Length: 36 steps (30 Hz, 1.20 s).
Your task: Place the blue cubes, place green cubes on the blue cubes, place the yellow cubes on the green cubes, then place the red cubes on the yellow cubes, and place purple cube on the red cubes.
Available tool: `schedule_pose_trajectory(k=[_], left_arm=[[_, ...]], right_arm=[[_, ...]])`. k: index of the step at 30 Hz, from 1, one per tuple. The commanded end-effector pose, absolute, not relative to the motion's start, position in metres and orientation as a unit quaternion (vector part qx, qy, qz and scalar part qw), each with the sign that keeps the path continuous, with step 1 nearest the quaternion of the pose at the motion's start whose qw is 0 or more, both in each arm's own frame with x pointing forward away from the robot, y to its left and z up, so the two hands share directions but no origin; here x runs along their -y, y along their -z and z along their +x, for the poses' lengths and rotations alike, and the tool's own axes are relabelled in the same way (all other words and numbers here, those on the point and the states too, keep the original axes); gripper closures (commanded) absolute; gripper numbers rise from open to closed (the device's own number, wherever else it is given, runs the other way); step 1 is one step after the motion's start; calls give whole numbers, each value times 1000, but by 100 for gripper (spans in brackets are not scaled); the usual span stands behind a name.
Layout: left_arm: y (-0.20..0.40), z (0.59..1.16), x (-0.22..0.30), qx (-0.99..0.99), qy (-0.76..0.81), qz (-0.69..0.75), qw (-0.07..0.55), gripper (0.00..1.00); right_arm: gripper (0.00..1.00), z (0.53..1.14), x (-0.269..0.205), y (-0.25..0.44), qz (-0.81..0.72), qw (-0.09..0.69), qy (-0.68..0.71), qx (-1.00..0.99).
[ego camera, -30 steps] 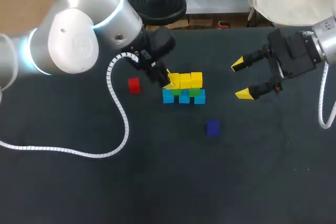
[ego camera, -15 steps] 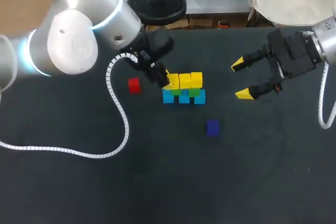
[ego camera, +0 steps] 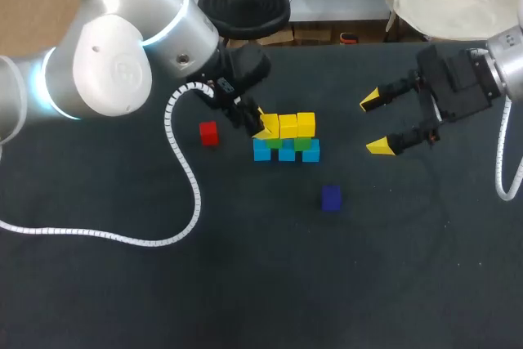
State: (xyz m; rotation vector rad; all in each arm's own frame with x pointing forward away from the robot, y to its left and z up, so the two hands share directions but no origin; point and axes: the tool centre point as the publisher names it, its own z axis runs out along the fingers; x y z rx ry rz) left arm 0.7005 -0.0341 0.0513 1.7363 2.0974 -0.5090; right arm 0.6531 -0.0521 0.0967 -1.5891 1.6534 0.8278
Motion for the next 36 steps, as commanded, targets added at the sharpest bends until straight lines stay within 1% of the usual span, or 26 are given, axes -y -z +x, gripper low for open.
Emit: schedule_pose_trajectory(k=[1, 36], left_arm=[[-50, 701, 34, -744, 181, 616, 185, 100], [-49, 709, 33, -746, 173, 615, 187, 100]], right_arm=[[0, 653, 52, -96, -612, 345, -319, -636], [0, 653, 52, -96, -612, 345, -319, -636]])
